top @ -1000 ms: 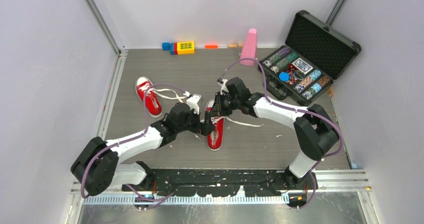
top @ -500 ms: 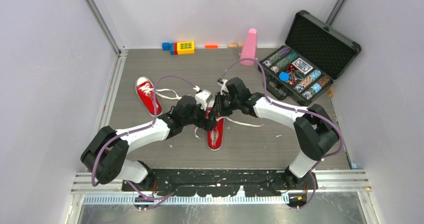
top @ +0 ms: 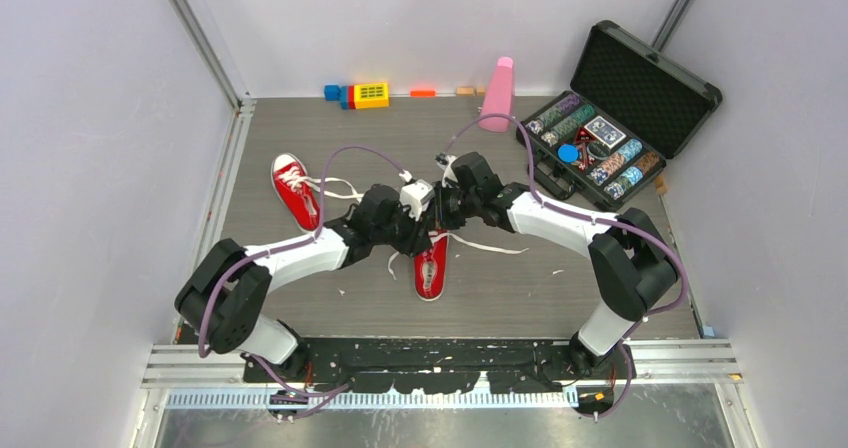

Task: Tie the shoes
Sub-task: Wrap the shoelace around the shoelace.

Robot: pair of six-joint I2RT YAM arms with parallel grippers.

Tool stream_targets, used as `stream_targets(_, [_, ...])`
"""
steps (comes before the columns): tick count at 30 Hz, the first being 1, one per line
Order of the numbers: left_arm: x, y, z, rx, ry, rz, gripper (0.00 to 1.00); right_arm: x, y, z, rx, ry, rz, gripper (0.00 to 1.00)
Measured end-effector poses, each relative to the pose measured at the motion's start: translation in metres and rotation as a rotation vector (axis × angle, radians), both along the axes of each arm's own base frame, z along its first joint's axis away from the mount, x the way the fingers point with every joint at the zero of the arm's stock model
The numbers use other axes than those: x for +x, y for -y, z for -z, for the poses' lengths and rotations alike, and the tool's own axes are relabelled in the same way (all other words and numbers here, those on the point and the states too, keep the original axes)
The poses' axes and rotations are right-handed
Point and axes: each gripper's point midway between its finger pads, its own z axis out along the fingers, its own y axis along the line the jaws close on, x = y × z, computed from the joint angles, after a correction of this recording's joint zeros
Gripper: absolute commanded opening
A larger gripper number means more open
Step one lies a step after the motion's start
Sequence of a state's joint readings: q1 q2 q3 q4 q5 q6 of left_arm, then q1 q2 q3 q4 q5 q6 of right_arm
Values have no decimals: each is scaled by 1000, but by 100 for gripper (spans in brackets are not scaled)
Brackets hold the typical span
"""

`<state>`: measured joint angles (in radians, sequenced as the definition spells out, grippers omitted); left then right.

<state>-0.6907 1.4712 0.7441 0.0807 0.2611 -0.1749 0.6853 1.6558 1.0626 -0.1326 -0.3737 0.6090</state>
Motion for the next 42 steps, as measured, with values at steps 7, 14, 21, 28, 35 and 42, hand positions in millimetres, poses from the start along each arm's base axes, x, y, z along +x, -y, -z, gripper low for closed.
stream_targets(7, [-1,-6,-3,5,13,-17,38,0,1,0,-11,-4,4,4])
stream_targets(14, [-3,-13,-19,-11,52,-35,28,1,2,0,-17,-2,10,4])
stream_targets(21, [-5,-14,-14,2,39,-33,0,3,0,-5,-11,7,10,8])
stream_targets(28, [-7,-16,-10,15,27,-33,0,5,2,-3,-23,10,20,31])
stream_targets(35, [-7,-17,-9,18,24,-35,0,5,5,0,-43,8,32,12])
stream_targets(42, [-9,-19,-6,33,14,-37,29,4,7,2,-55,-1,31,0])
